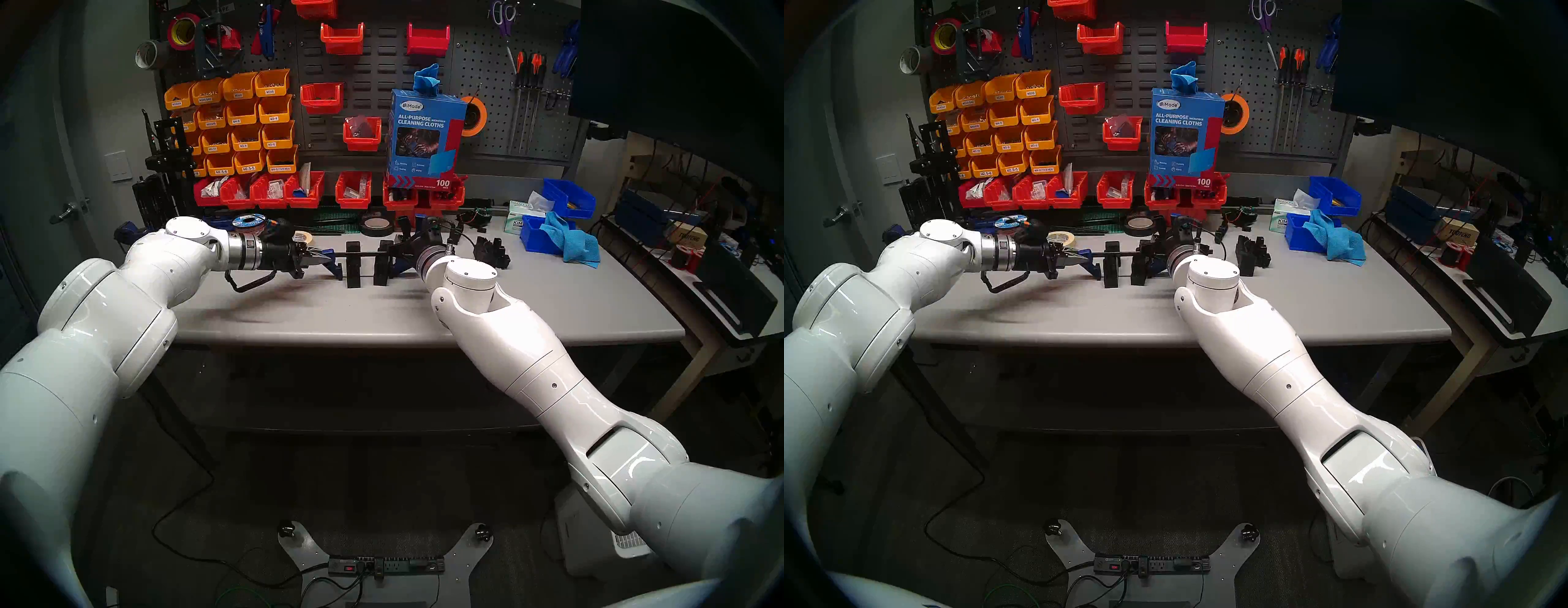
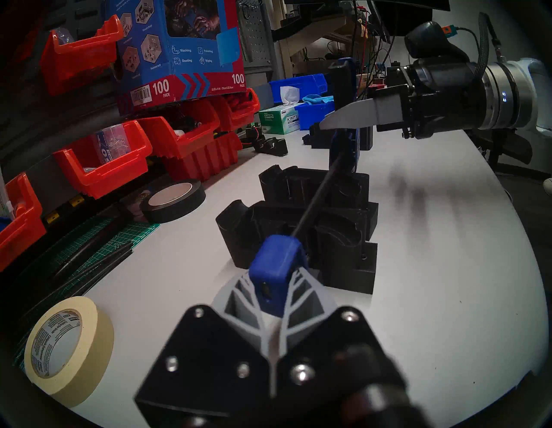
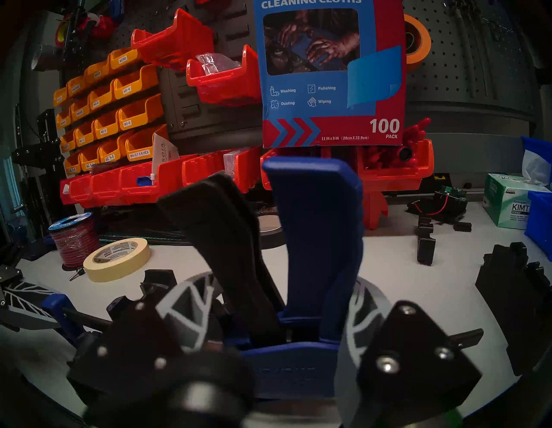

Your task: Clamp the two 3D printed pieces together with the clamp

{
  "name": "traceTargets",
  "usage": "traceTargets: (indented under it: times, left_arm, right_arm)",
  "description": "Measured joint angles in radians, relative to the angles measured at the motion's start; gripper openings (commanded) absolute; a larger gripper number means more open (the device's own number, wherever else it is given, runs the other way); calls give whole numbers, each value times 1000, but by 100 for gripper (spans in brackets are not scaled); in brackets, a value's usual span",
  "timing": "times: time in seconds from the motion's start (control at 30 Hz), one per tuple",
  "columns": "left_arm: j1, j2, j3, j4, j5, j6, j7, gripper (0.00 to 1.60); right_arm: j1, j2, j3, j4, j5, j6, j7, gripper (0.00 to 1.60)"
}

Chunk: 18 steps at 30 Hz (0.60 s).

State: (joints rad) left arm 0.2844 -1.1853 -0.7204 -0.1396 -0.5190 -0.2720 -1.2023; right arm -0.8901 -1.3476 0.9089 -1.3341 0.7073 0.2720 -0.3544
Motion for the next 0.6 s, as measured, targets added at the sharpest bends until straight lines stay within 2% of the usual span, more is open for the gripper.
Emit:
traceTargets:
  times: [0.6]
  left_arm:
    - [0,1,0,0,0,-2,-9,0]
  right_arm:
    - [19,-17,-25,28,21,-27,3,0]
